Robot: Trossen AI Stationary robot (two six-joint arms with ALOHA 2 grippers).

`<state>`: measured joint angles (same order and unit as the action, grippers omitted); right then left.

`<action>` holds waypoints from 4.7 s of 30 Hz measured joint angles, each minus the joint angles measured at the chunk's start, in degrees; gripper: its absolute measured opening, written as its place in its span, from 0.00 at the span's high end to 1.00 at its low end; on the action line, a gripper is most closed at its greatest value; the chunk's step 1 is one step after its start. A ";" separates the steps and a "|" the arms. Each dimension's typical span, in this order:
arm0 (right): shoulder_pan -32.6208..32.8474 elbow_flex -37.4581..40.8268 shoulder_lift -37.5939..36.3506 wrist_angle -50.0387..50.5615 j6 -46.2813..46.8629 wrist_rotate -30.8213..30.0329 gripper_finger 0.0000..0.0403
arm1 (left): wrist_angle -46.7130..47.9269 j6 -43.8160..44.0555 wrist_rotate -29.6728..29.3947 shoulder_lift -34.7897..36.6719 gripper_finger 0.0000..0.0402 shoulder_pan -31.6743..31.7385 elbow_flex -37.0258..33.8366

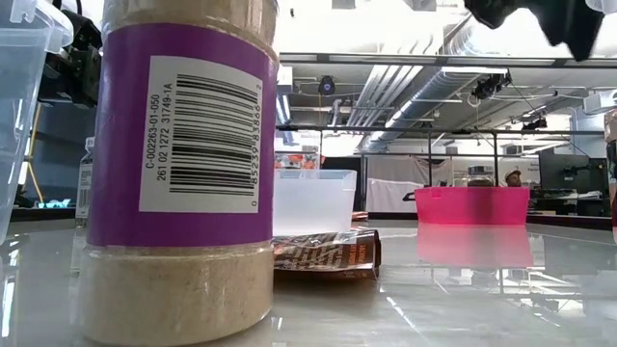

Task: Sort spices by type
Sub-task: Put the bottom gold seasoning bottle into the right transparent bin

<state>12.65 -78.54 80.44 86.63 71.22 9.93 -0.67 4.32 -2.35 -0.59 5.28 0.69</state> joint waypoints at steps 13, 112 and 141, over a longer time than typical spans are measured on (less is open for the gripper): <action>9.18 0.35 10.69 -0.23 -7.69 0.06 0.40 | 0.00 0.00 0.00 0.01 1.00 -0.02 0.02; 8.65 10.91 11.30 -9.55 -25.24 4.22 0.22 | -0.02 0.00 -0.01 0.01 1.00 -0.01 0.01; 5.45 -26.61 8.50 2.12 -19.69 -7.58 0.32 | -0.02 0.00 0.00 0.01 1.00 0.00 0.00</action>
<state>18.11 -105.15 88.95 88.75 51.54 2.36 -0.69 4.32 -2.35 -0.58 5.28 0.69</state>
